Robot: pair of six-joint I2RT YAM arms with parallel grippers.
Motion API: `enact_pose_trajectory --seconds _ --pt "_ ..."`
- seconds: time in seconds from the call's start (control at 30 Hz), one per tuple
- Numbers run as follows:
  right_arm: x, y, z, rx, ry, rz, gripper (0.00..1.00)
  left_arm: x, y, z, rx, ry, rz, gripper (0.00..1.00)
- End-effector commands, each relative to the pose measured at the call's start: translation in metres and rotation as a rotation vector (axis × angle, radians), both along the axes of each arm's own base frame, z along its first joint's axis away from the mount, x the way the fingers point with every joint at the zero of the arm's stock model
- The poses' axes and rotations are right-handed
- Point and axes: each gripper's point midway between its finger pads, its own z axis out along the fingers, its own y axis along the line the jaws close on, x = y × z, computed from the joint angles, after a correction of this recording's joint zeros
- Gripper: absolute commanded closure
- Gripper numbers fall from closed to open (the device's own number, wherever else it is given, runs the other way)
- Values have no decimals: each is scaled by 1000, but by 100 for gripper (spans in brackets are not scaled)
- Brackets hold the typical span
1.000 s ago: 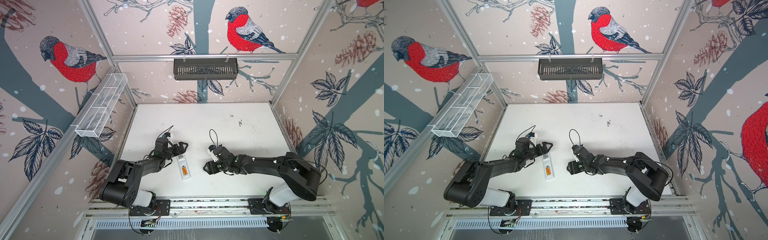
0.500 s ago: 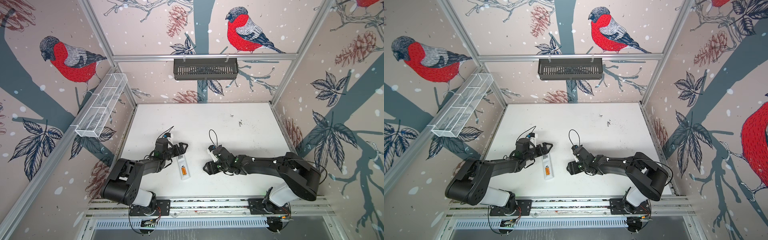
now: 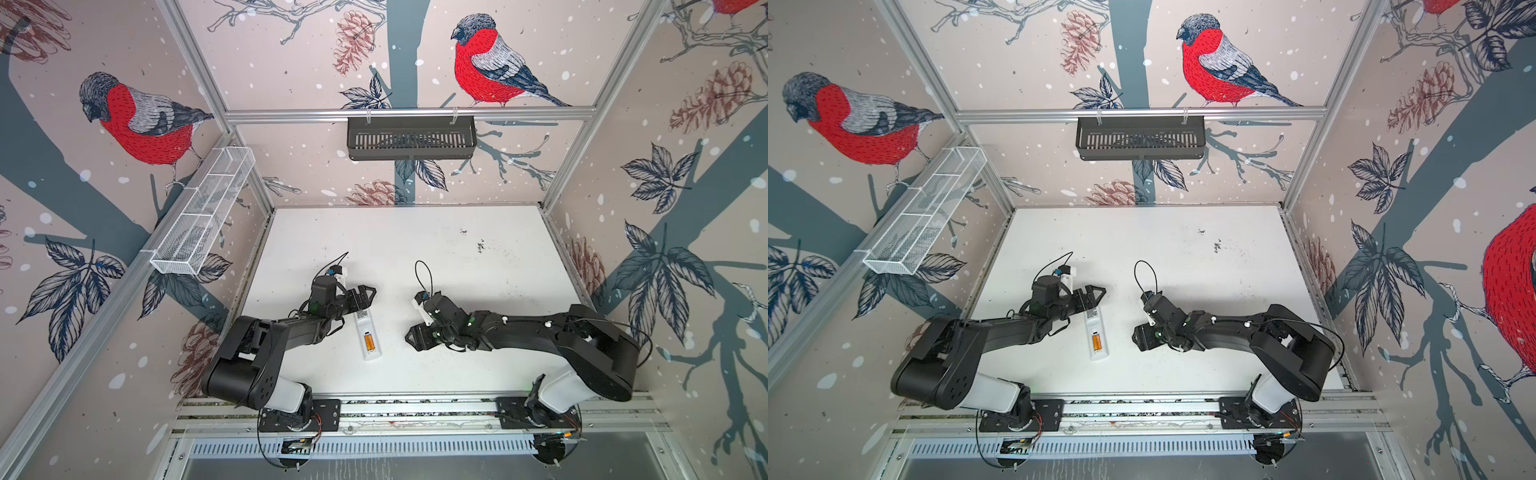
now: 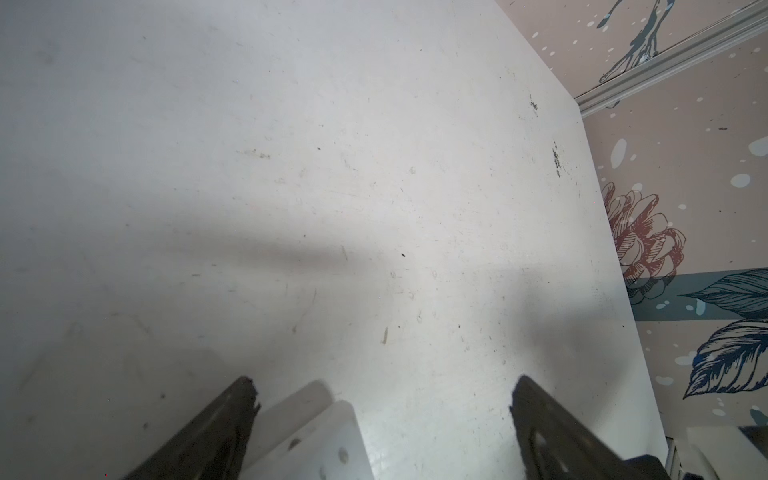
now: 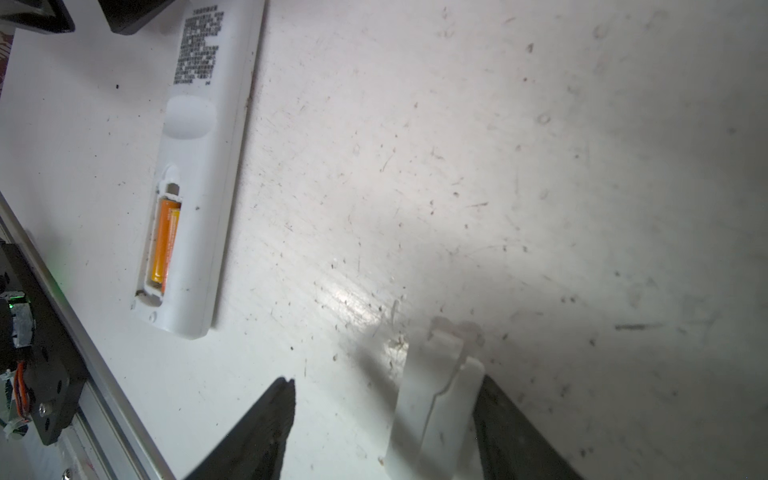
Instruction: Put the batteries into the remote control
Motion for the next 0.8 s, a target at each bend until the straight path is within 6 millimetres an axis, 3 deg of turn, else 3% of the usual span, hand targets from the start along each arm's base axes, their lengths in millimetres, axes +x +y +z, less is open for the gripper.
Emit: enact_pose_trajectory --seconds 0.0,0.13,0.27,0.77 --pt "-12 -20 -15 -85 55 -21 29 0 -3 -5 6 15 -22 4" --pt "-13 -21 -14 -78 51 -26 29 6 -3 -7 17 20 -23 4" --pt "-13 -21 -15 -87 51 -25 29 -1 -4 -11 8 36 -33 5" --pt "-14 -29 -30 -274 17 -43 32 -62 -7 -6 16 59 -69 5"
